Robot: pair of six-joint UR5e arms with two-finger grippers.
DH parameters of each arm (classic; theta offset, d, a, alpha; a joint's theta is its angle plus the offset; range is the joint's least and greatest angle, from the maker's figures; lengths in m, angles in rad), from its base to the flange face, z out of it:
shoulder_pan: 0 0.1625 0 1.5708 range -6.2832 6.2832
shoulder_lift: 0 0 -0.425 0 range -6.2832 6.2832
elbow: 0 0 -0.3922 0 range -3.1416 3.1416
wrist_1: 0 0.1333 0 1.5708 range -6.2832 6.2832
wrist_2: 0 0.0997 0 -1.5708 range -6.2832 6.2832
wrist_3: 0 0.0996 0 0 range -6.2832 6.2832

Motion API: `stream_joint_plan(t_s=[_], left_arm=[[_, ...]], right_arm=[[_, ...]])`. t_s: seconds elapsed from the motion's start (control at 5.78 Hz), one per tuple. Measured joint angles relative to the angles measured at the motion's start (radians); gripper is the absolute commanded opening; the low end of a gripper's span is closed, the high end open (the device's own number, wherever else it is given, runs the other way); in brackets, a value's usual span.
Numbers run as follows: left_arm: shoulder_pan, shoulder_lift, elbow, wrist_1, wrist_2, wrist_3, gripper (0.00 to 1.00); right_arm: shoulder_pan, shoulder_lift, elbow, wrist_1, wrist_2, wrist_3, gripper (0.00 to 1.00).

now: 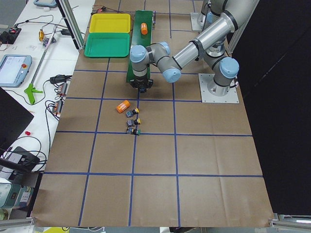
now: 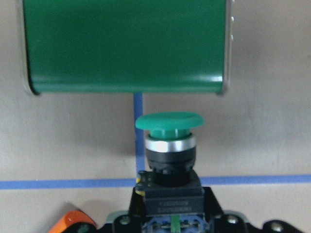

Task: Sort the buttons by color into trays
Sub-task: 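Place the green-capped button on the belt and release it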

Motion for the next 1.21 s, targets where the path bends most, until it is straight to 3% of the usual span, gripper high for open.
stream_joint_plan(t_s=[0.35,0.52,0.87,1.21], left_arm=[[-0.171,-0.010,0.034,-0.009,-0.002,-0.210,0.03],[-0.204,-0.027,0.032,-0.004,-0.003,-0.252,0.05],[-0.218,-0.070,0.026,0.016,-0.003,-0.269,0.94],[-0.220,-0.091,0.036,0.028,-0.010,-0.272,0.95]], right_arm=[[0.000,0.000,-0.001,0.004,-0.002,0.000,1.00],[0.000,0.000,-0.002,0.003,-0.005,0.000,1.00],[0.001,-0.001,-0.011,0.004,-0.007,0.000,1.00],[0.003,-0.002,-0.011,0.006,-0.004,-0.004,1.00]])
